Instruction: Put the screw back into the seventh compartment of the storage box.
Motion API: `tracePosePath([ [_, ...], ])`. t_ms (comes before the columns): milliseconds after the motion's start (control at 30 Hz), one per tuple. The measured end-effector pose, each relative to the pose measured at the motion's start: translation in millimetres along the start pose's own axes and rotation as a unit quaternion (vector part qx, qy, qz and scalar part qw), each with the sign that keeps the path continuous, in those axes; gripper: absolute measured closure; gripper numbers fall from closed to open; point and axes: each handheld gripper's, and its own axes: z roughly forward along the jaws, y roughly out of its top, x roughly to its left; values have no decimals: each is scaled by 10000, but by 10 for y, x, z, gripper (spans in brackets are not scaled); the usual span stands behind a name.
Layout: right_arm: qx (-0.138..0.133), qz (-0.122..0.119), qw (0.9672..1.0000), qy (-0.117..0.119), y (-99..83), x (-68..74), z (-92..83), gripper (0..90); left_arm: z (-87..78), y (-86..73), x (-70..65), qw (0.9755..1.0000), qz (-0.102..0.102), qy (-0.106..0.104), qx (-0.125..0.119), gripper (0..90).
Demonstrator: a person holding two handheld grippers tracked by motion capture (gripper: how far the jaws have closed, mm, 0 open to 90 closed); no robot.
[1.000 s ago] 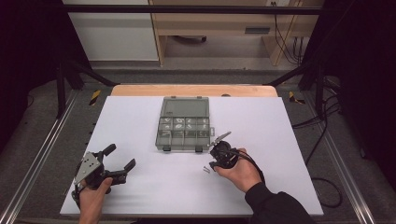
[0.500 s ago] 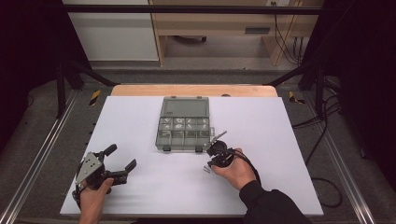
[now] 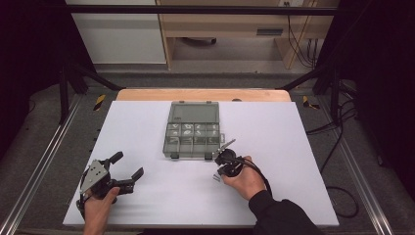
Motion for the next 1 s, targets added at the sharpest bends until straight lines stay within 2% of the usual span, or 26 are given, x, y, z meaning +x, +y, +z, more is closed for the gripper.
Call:
tracePosePath([
  [33, -5, -58, 10000, -36, -7, -2, -1, 881, 1, 0, -2, 10000, 5, -4, 4, 25],
  [100, 14, 21, 10000, 1, -4, 6, -7, 881, 1, 2, -6, 10000, 6, -6, 1, 25],
  [133, 7, -33, 10000, 29, -6, -6, -10, 881, 1, 1, -6, 10000, 9, -6, 2, 25],
  [300, -160, -110, 9997, 118, 26, 8, -96, 881, 4, 0, -1, 10000, 15, -3, 18, 26],
  [333, -196, -79, 9997, 129, 47, 17, -124, 881, 4, 0, -1, 10000, 15, -3, 18, 26],
  [400, -356, -162, 9991, 131, 94, 9, -170, 881, 10, 0, -6, 10000, 21, -12, 17, 25],
  [667, -913, -45, 9957, 175, 285, 39, -322, 881, -2, 0, -5, 10000, 6, -7, 7, 26],
  [733, -1022, -119, 9945, 178, 340, 24, -348, 881, -4, 0, -4, 10000, 2, -5, 2, 26],
  [867, -1133, -124, 9933, 170, 485, 44, -396, 881, 3, 2, -5, 10000, 17, -15, 13, 26],
  [933, -1178, -238, 9926, 156, 562, 43, -409, 881, 7, 3, -6, 10000, 18, -19, 14, 26],
  [1000, -1183, -200, 9927, 148, 602, 54, -414, 881, 12, 1, -7, 10000, 24, -25, 19, 26],
])
